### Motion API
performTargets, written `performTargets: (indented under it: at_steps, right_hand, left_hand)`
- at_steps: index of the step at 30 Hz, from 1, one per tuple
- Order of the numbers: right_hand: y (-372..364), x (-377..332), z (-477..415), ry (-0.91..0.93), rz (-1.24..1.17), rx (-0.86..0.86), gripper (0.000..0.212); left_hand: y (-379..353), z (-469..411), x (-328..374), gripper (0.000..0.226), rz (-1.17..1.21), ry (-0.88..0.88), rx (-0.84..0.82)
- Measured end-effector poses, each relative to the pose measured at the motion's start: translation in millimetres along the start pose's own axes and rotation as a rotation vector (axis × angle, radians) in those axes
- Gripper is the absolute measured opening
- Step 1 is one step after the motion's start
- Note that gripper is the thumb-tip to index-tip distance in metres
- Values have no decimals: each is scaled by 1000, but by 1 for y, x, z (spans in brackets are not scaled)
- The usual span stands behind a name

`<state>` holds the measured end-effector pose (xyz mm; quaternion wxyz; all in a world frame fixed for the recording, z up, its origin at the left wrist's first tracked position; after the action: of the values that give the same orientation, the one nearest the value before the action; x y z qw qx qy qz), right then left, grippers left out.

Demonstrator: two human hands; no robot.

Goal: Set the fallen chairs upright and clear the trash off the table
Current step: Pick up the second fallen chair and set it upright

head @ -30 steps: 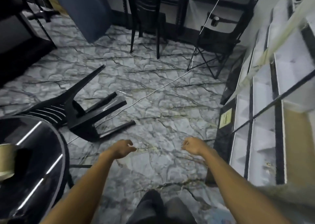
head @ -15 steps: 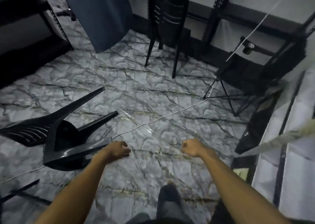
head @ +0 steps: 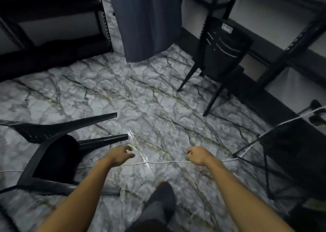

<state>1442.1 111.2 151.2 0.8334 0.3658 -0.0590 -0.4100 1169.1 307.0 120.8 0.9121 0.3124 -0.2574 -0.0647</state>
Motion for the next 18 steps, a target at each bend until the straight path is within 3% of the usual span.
performTargets:
  at_steps: [8, 13, 18]
  right_hand:
    - [138, -58, -136, 128, 103, -31, 41]
    - [215, -112, -228, 267, 225, -52, 41]
    - [294, -192, -318, 398, 366, -116, 38]
  left_hand:
    - [98, -89, 48, 41, 101, 64, 102]
    - [155, -139, 50, 58, 238, 184, 176]
    - [210, -185, 44, 53, 379, 332, 271]
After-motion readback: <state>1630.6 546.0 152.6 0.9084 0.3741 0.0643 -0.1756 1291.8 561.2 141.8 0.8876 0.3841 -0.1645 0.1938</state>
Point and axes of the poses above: each hand's wrist, its own z-axis away from the middle knuckle, its own y-axis out of the back of the hand, x = y × z, the point moved 2 cm from there along -z, towards the middle knuckle, and after that the axes turned 1 degree about x, right-handed, at the moved point
